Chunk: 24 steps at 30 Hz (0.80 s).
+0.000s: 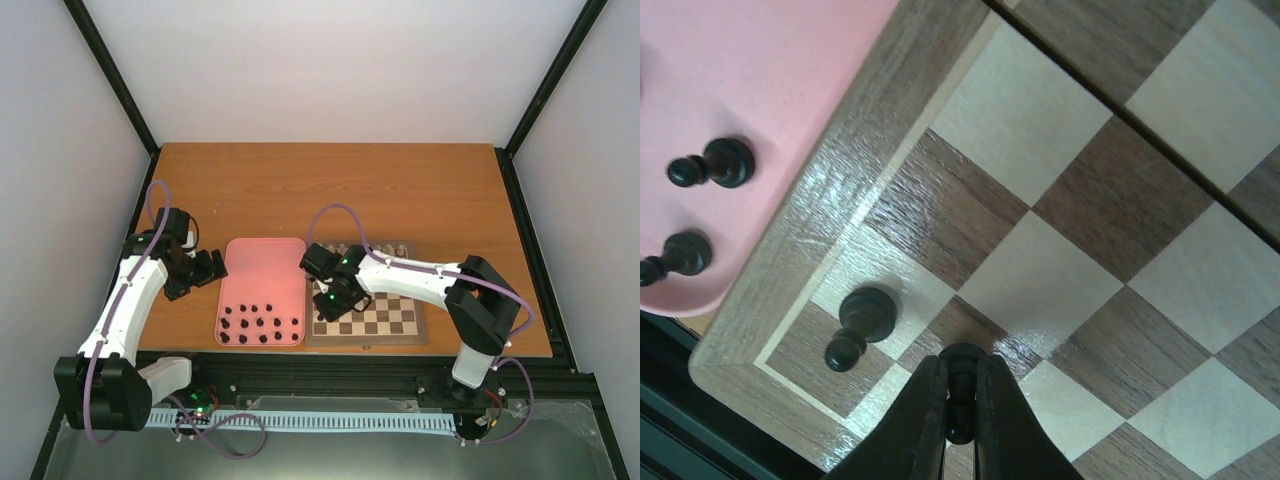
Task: Set up the chess pieces on the board
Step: Place the chess piece on the chessboard.
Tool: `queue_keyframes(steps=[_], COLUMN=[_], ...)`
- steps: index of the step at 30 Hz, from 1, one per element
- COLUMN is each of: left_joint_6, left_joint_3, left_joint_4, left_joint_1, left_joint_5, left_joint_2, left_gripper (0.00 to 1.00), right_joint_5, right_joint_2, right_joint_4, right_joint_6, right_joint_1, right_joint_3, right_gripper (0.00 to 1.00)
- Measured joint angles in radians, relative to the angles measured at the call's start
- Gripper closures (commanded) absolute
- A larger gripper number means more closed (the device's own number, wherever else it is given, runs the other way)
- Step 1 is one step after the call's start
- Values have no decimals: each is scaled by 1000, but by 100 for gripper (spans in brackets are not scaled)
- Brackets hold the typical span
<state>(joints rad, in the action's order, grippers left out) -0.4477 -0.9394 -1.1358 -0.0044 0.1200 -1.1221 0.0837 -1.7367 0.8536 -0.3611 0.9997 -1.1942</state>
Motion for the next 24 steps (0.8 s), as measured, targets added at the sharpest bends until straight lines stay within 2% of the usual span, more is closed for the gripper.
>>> queue_keyframes(steps=[24], left_joint_6=[0], left_joint_3=[0], left_joint_4=[5], left_joint_1=[0], left_joint_5=[4], left_joint_2=[0], left_gripper=[0], right_joint_5=[6], right_joint_2=[0], right_joint_4=[-10], right_joint_6=[5], right_joint_1=[0], right_joint_3=[19], right_gripper=[86])
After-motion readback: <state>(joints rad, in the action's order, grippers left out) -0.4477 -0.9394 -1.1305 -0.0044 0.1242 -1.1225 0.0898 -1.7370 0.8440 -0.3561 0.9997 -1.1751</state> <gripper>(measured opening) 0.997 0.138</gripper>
